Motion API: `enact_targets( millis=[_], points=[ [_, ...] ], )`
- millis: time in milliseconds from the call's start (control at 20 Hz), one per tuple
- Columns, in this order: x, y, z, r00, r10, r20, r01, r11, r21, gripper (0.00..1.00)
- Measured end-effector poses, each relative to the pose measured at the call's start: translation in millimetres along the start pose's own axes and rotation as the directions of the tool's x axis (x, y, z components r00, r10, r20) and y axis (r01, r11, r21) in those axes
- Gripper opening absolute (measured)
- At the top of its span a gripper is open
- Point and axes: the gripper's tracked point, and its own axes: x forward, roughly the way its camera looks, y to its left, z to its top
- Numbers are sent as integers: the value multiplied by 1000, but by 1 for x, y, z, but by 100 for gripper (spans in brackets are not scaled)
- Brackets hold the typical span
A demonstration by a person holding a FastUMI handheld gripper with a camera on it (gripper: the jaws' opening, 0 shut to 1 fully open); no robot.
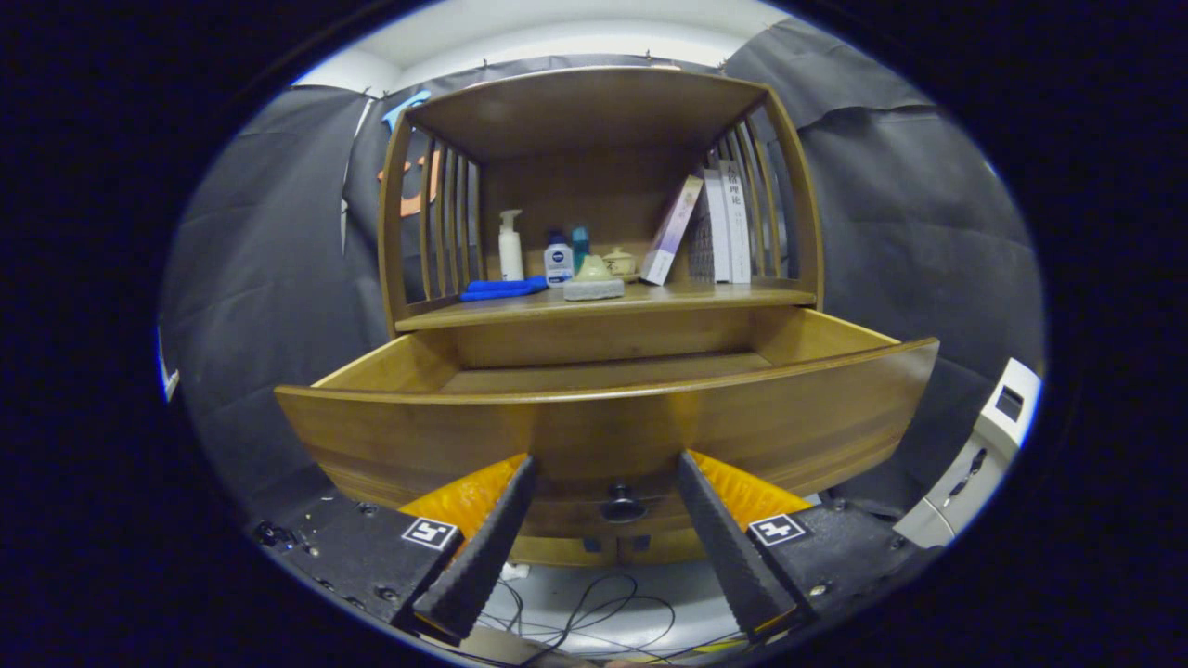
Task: Pull open the drawer, take out the items inside it, and place them on the countertop above the cabinet.
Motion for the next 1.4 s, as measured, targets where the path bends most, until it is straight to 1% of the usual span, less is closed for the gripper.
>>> enact_targets(
  millis=[200,250,650,1000,1100,1250,1300,1400],
  points=[
    [24,2,10,1000,8,0,-8,1000,-10,99],
    [34,2,20,1000,7,12,-7,1000,-17,99],
    [104,5,39,1000,11,-15,-11,999,-49,99],
    [150,3,50,1000,-7,-26,5,995,-103,99],
    [163,4,54,999,-23,-36,20,995,-97,99],
    [162,4,54,997,-67,-30,64,994,-85,99],
    [163,4,53,998,-64,-29,61,994,-88,99],
    [154,11,56,999,-17,-38,15,997,-73,99]
  ],
)
